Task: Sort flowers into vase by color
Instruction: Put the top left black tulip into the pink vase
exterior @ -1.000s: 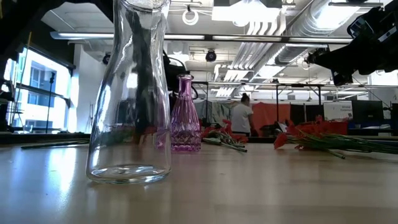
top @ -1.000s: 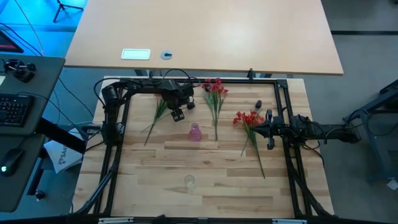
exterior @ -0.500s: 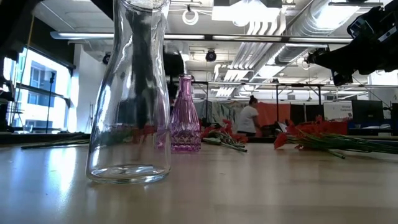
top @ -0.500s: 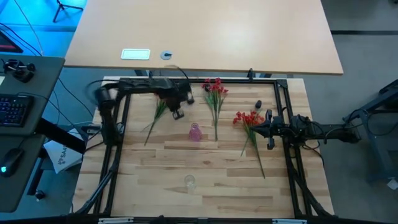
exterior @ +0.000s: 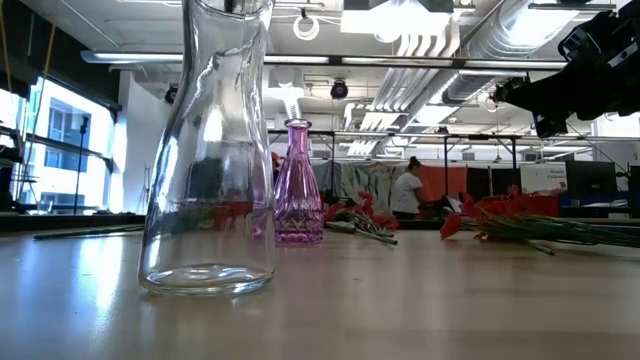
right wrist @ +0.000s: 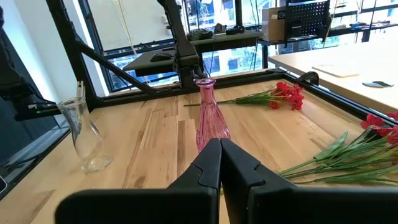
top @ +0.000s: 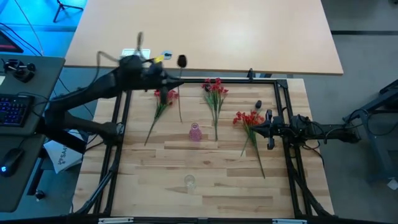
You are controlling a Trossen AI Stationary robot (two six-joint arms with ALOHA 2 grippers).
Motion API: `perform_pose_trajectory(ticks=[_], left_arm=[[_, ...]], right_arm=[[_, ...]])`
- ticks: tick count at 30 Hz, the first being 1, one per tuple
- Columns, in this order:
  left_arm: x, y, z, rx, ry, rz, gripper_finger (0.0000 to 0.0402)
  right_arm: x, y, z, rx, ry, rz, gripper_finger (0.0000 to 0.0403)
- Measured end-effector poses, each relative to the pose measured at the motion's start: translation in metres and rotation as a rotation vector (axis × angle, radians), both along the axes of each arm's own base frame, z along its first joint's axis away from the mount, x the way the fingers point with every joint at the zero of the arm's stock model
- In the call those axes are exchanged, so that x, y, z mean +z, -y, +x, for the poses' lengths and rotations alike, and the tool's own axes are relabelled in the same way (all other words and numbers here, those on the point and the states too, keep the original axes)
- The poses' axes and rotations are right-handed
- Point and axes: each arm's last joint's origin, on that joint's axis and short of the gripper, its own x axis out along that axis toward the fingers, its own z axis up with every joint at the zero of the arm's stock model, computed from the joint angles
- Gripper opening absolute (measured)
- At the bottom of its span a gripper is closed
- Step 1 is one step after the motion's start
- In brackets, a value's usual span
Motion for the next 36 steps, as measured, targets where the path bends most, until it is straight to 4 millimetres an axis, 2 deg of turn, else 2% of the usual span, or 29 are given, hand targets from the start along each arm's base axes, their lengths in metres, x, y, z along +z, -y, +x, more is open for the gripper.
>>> perform_pose_trajectory(ticks=[3, 6, 15, 21, 25, 32, 36], left_arm=[[0.010, 0.023, -0.001, -0.089, 0.054, 0.081, 0.0000], [0.009, 0.040, 0.014, -0.123, 0.081, 0.150, 0.0000], [-0.026, 0.068, 0.069, -0.077, -0.053, 0.342, 0.0000], [-0.039, 0.081, 0.093, -0.032, -0.044, 0.408, 0.0000], [-0.039, 0.089, 0.094, 0.038, -0.052, 0.422, 0.0000], [-0.031, 0.108, 0.074, 0.085, -0.090, 0.403, 0.0000], [-0.031, 0.111, 0.073, 0.092, -0.090, 0.411, 0.0000]], right_arm=[[0.000, 0.000, 0.000, 0.000, 0.000, 0.000, 0.0000], [0.000, 0.000, 0.000, 0.000, 0.000, 0.000, 0.0000], [0.000, 0.000, 0.000, 0.000, 0.000, 0.000, 0.0000], [0.000, 0.000, 0.000, 0.000, 0.000, 0.000, 0.0000], [0.000, 0.000, 0.000, 0.000, 0.000, 0.000, 0.0000], [0.000, 0.000, 0.000, 0.000, 0.000, 0.000, 0.0000], [0.000, 0.000, 0.000, 0.000, 0.000, 0.000, 0.0000]])
